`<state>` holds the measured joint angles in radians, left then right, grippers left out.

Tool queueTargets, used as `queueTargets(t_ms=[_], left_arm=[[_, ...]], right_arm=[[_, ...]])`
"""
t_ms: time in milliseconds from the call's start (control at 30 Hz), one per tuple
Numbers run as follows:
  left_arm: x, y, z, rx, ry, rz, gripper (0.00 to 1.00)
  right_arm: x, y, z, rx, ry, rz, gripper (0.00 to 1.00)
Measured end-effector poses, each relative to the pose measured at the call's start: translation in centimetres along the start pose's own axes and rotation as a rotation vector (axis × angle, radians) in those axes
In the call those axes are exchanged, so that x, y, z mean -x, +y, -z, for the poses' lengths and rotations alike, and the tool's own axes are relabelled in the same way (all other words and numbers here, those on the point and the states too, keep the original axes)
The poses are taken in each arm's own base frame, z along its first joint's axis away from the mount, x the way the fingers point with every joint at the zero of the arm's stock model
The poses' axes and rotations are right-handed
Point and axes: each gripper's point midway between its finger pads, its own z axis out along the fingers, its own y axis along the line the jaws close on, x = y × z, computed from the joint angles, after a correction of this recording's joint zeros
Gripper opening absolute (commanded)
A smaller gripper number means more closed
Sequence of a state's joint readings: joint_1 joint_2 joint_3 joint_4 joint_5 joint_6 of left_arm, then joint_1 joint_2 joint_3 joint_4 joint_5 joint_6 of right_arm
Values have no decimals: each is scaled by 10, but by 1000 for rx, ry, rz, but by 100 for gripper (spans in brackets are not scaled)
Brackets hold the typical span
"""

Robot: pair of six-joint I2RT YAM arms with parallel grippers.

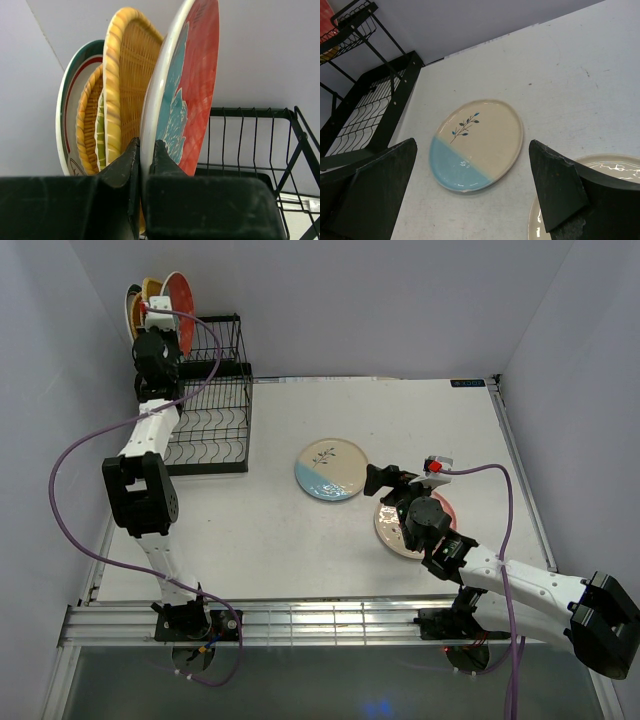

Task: Load the plates into the dish rack
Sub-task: Insert the plate into the dish rack.

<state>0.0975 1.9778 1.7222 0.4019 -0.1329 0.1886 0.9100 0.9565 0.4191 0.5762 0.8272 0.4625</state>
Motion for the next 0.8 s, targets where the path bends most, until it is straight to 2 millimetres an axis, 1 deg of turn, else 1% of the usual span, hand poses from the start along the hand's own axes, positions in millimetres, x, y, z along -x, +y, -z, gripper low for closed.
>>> queueTargets(t_ms=[100, 467, 767, 800], left_arm=[[-7, -2, -1, -3, 6, -8, 0], [-19, -16, -5, 9, 1, -69, 0], [-20, -20, -5, 28, 0, -88, 0], [-20, -20, -5, 29, 0, -88, 1]], right_arm=[[0, 0, 0, 1, 1, 0, 98], [-1, 0, 0, 3, 3, 1, 98], [-2, 0, 0, 2, 6, 4, 98], [-2, 0, 0, 3, 6, 5, 98]])
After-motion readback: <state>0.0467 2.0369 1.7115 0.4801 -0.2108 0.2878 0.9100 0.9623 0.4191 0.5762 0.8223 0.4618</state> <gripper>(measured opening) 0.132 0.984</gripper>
